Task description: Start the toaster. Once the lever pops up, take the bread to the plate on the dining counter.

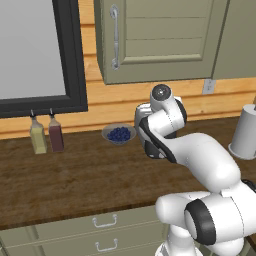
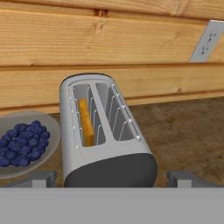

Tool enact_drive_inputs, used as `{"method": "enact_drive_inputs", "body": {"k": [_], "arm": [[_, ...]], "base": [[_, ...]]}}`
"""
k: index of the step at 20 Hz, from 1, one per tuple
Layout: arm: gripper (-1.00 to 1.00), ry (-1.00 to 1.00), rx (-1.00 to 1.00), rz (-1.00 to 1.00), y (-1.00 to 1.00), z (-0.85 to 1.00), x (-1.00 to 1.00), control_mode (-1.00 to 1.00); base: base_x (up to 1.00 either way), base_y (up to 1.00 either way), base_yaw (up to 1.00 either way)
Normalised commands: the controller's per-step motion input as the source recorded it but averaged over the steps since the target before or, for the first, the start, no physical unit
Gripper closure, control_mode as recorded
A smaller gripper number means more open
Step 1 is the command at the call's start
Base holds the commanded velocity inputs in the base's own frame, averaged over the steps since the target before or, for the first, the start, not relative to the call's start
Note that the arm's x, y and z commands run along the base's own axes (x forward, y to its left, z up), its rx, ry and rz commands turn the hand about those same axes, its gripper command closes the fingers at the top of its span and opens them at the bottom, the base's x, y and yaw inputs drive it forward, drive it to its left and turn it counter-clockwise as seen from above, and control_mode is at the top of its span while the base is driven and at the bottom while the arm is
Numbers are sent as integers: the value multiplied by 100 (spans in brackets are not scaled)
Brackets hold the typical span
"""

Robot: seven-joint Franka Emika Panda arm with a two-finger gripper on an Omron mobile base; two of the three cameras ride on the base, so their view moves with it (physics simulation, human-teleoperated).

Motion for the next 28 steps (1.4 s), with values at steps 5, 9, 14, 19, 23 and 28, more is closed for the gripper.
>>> {"method": "enact_drive_inputs", "body": {"k": [5, 9, 14, 19, 23, 28], "arm": [[-100, 0, 0, 0, 0, 0, 0, -100], [-100, 0, 0, 0, 0, 0, 0, -100], [-100, 0, 0, 0, 0, 0, 0, -100], [-100, 0, 0, 0, 0, 0, 0, -100], [-100, 0, 0, 0, 0, 0, 0, -100], [-100, 0, 0, 0, 0, 0, 0, -100]], "base": [[0, 0, 0], [0, 0, 0], [0, 0, 0], [0, 0, 0], [0, 0, 0], [0, 0, 0]]}}
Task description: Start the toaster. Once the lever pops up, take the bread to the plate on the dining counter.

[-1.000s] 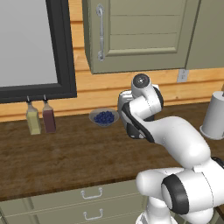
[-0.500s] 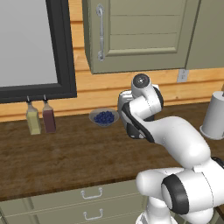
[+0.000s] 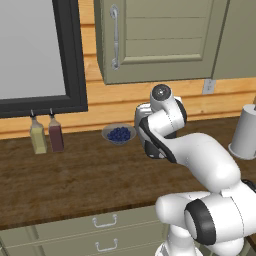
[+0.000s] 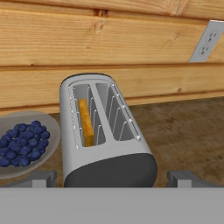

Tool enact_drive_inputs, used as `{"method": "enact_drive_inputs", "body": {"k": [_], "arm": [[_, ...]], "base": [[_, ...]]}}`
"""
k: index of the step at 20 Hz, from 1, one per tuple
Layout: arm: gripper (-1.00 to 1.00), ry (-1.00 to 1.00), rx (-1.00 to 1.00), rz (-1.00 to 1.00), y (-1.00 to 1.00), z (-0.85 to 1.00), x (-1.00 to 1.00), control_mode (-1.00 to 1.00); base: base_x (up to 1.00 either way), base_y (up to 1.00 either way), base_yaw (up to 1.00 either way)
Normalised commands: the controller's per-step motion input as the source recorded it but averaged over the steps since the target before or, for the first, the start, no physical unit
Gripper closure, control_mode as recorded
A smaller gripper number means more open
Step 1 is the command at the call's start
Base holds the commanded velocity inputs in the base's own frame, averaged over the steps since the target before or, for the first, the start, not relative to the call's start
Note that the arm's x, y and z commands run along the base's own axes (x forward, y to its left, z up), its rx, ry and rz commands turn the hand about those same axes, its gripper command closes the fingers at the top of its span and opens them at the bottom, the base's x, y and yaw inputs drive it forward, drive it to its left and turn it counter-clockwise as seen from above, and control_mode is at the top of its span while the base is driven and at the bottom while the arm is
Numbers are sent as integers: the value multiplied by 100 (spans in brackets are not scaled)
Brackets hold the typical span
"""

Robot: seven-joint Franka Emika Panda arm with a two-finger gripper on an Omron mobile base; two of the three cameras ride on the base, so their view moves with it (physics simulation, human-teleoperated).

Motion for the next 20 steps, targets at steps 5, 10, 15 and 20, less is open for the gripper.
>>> {"method": "enact_drive_inputs", "body": {"k": [5, 10, 15, 20], "arm": [[-100, 0, 0, 0, 0, 0, 0, -100], [-100, 0, 0, 0, 0, 0, 0, -100], [-100, 0, 0, 0, 0, 0, 0, -100], [-100, 0, 0, 0, 0, 0, 0, -100]], "base": [[0, 0, 0], [0, 0, 0], [0, 0, 0], [0, 0, 0]]}}
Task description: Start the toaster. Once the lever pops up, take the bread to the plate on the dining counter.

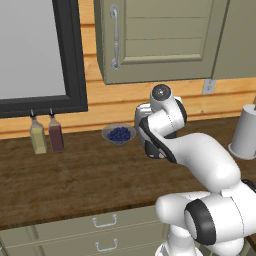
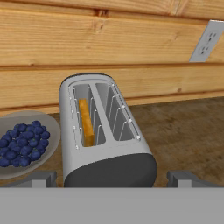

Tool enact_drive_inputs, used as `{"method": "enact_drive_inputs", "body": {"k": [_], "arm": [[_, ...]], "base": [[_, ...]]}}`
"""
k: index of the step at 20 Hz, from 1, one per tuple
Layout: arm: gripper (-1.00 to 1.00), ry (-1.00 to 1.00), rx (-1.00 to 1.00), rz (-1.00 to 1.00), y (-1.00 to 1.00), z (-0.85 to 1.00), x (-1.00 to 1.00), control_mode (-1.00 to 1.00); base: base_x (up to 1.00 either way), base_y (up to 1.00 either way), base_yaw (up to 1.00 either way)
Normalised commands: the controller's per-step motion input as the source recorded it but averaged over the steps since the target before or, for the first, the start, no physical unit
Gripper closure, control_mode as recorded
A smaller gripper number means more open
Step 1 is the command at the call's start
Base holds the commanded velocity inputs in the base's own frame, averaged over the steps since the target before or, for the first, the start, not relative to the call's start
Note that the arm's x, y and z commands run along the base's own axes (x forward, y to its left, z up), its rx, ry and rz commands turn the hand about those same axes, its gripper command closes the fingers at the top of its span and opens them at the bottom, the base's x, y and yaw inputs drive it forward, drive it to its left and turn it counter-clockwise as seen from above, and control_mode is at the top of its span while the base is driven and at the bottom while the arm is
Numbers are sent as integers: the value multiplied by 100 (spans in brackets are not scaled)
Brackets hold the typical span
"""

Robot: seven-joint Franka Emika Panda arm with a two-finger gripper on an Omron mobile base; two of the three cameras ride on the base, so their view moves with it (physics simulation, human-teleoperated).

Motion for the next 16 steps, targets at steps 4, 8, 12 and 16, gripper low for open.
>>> {"method": "enact_drive_inputs", "body": {"k": [4, 8, 12, 16], "arm": [[-100, 0, 0, 0, 0, 0, 0, -100], [-100, 0, 0, 0, 0, 0, 0, -100], [-100, 0, 0, 0, 0, 0, 0, -100], [-100, 0, 0, 0, 0, 0, 0, -100]], "base": [[0, 0, 0], [0, 0, 0], [0, 0, 0], [0, 0, 0]]}}
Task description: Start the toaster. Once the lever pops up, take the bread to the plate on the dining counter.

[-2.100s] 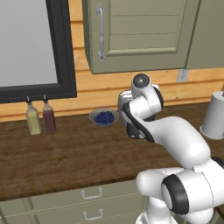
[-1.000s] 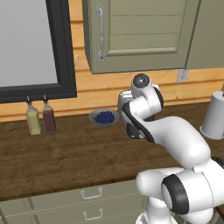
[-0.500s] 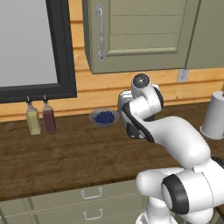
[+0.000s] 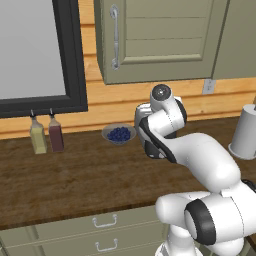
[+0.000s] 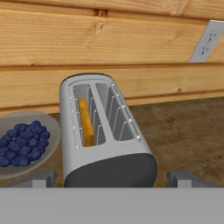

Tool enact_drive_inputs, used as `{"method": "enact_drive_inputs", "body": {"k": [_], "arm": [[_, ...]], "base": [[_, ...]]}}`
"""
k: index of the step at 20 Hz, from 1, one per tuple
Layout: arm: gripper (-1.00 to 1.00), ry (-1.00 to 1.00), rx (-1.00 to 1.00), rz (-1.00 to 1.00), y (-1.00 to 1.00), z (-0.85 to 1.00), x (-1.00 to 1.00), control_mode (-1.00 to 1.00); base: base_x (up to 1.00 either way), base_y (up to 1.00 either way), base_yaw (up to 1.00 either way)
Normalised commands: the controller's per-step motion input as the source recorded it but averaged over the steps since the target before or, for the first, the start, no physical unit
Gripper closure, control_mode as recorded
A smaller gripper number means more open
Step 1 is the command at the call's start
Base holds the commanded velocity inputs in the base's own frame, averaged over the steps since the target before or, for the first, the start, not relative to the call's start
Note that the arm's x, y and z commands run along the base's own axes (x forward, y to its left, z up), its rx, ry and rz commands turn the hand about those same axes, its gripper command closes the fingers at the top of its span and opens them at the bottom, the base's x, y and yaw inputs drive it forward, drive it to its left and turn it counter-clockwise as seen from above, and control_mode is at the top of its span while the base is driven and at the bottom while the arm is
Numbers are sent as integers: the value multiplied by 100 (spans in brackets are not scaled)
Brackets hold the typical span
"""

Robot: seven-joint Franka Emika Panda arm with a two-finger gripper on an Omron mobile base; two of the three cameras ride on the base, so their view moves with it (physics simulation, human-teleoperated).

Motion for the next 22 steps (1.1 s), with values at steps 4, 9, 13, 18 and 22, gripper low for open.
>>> {"method": "enact_drive_inputs", "body": {"k": [4, 9, 13, 18, 22], "arm": [[-100, 0, 0, 0, 0, 0, 0, -100], [-100, 0, 0, 0, 0, 0, 0, -100], [-100, 0, 0, 0, 0, 0, 0, -100], [-100, 0, 0, 0, 0, 0, 0, -100], [-100, 0, 0, 0, 0, 0, 0, -100]], "base": [[0, 0, 0], [0, 0, 0], [0, 0, 0], [0, 0, 0], [0, 0, 0]]}}
